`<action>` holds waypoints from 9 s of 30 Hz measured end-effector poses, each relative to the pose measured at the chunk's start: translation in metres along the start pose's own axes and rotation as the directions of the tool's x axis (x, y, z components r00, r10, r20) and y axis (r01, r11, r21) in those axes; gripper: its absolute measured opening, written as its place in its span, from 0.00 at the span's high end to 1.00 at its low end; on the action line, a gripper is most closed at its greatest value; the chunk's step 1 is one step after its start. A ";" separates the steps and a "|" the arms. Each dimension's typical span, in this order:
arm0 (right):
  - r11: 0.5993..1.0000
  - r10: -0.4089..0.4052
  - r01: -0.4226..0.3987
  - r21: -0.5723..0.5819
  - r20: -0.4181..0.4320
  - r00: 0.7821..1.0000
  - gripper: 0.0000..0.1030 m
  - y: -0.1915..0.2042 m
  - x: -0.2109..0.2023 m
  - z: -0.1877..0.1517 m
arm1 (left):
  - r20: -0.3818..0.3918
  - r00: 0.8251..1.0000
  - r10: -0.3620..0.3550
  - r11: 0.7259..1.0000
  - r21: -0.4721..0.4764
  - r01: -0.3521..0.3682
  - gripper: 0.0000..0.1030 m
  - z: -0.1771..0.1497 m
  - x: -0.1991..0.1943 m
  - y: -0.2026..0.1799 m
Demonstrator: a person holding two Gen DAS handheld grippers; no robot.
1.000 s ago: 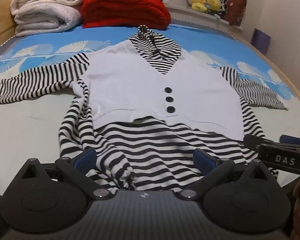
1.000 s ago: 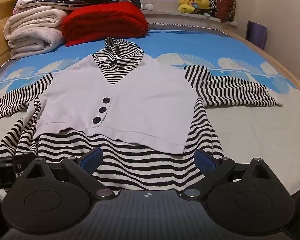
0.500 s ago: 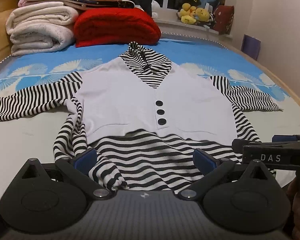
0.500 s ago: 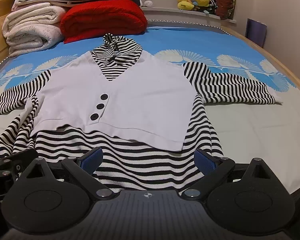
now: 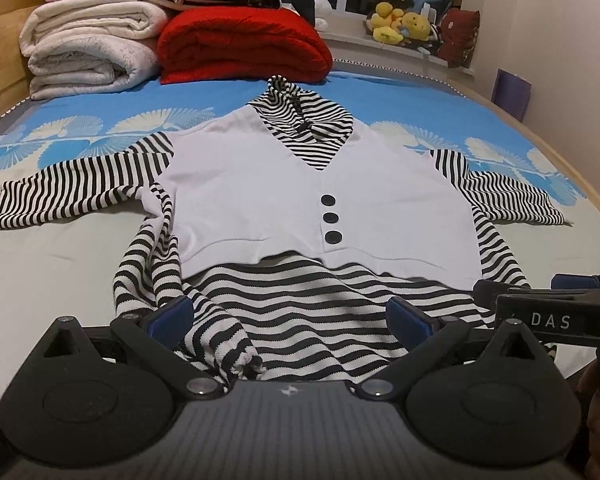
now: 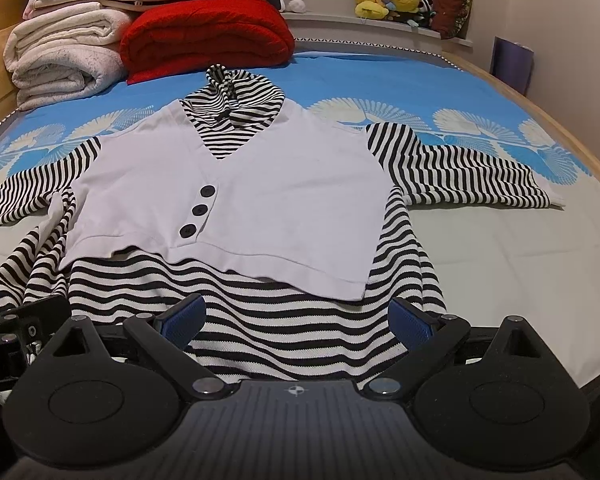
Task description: Fold small clothes
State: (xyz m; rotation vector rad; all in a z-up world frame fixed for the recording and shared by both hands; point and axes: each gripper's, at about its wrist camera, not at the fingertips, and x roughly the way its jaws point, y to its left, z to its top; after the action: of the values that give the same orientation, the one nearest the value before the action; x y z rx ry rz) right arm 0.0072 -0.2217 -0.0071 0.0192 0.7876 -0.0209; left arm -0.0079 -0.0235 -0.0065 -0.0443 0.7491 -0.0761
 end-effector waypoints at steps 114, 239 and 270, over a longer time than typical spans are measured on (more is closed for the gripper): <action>0.965 0.241 -0.239 0.107 -0.011 0.970 0.72 -0.047 0.141 0.235 | -0.388 0.904 0.182 0.523 -0.740 -0.423 1.00 0.130 0.159 0.465; 0.869 -0.130 0.124 0.479 -0.021 0.991 0.39 -0.268 0.115 0.151 | -0.122 0.989 0.088 0.992 -0.078 -0.098 0.63 0.162 0.141 0.032; 0.499 -0.363 0.271 0.823 -0.085 0.928 0.99 -0.372 0.218 0.117 | -0.128 0.989 0.068 0.985 -0.152 -0.087 0.63 0.209 0.193 0.030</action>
State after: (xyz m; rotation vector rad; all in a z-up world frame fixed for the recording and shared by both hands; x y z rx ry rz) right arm 0.2343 -0.5994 -0.0832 0.7848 0.6037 -0.7633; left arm 0.2775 -0.0071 0.0135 -0.1616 0.8779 0.0552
